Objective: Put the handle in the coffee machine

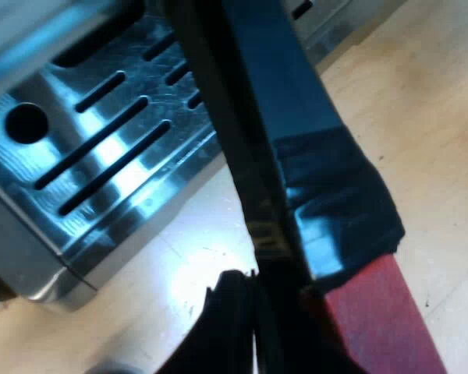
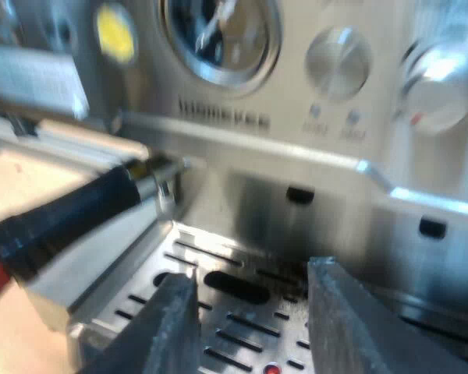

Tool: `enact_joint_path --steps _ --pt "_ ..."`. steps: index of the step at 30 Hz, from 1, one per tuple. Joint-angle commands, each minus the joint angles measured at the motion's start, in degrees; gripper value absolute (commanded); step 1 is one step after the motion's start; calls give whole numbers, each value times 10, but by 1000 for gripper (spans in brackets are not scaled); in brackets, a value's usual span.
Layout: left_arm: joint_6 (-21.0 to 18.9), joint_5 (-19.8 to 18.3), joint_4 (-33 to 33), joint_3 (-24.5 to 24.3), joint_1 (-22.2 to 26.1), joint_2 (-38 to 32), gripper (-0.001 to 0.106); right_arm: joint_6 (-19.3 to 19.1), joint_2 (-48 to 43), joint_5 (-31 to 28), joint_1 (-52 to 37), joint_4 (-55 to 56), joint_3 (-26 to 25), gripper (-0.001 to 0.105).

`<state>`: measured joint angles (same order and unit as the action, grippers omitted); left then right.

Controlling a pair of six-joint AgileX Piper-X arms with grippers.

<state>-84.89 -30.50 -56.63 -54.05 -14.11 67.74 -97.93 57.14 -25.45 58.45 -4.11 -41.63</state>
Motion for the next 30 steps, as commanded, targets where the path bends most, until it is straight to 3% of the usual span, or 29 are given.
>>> enact_joint_path --steps 1,6,9,13,20,25,30 --pt "-1 -62 47 -4 -30 -11 1 8 -43 25 -2 55 -2 36" --pt "-1 -62 80 -4 -53 -11 1 67 -83 39 -2 119 -2 37" --pt "-1 -63 114 -4 -82 -11 1 88 -97 43 -2 142 -2 50" --pt "-1 -100 146 -4 -97 -11 1 94 -102 92 -2 148 -2 70" --pt "-1 -105 187 -4 -102 -11 1 94 -102 130 -2 160 -2 73" --pt "-1 -167 225 -4 -102 -11 1 94 -102 130 -2 160 -2 73" --pt "-1 -167 232 -4 -99 -11 1 94 -102 130 -2 165 -2 73"
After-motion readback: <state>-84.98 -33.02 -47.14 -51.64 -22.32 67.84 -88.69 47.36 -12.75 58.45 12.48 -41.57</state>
